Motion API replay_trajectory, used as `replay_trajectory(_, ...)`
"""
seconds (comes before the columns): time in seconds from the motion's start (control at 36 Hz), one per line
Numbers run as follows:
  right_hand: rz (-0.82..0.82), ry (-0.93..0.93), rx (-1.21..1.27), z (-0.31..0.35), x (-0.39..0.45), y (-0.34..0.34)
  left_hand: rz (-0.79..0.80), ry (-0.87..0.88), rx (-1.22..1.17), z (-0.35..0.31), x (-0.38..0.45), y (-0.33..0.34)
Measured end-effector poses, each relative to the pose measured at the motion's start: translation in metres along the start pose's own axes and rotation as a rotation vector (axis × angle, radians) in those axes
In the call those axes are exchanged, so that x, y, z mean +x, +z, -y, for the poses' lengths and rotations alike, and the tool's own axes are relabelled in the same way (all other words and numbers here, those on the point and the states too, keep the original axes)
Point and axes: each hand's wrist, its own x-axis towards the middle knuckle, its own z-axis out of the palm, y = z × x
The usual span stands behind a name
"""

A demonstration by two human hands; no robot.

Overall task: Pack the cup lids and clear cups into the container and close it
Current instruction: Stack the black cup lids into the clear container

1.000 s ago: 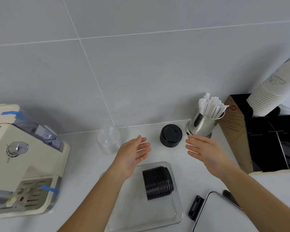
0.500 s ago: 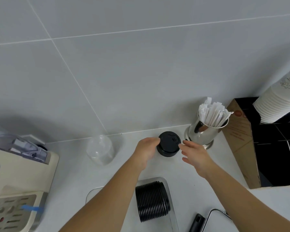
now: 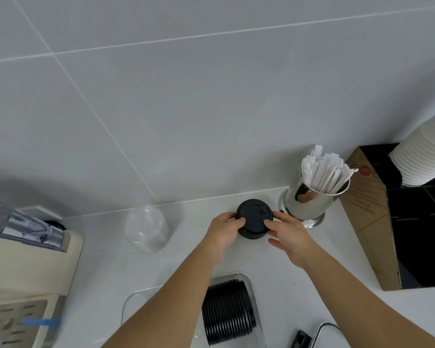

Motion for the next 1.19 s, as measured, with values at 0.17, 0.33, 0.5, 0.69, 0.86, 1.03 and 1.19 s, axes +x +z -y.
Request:
replay_trajectory(0.17, 0.022, 0.011, 0.065, -0.003, -0.002, -0.002, -0.031, -0.008, -0.113, 0.001, 0.002, 0.002)
replay_trajectory(0.33, 0.014, -0.008, 0.101, -0.005, -0.011, -0.003, 0.007, 0.045, -0.193, 0.001, -0.005, -0.002)
replay_trajectory(0.5, 0.053, -0.056, 0.175, -0.001, -0.028, 0.0, 0.013, 0.12, -0.289, 0.0, -0.023, -0.007)
replay_trajectory(0.69, 0.09, -0.162, 0.175, 0.005, -0.059, 0.004, 0.034, 0.153, -0.309, -0.006, -0.062, -0.021)
replay_trajectory(0.86, 0.146, -0.273, 0.059, 0.008, -0.095, 0.001, 0.071, 0.216, -0.292, -0.003, -0.101, -0.037)
replay_trajectory(1.03, 0.187, -0.388, -0.039, 0.01, -0.137, 0.001, 0.114, 0.276, -0.28, 0.003, -0.139, -0.046)
replay_trajectory(1.19, 0.237, -0.498, -0.182, 0.007, -0.176, 0.003, 0.095, 0.324, -0.257, 0.007, -0.175, -0.052)
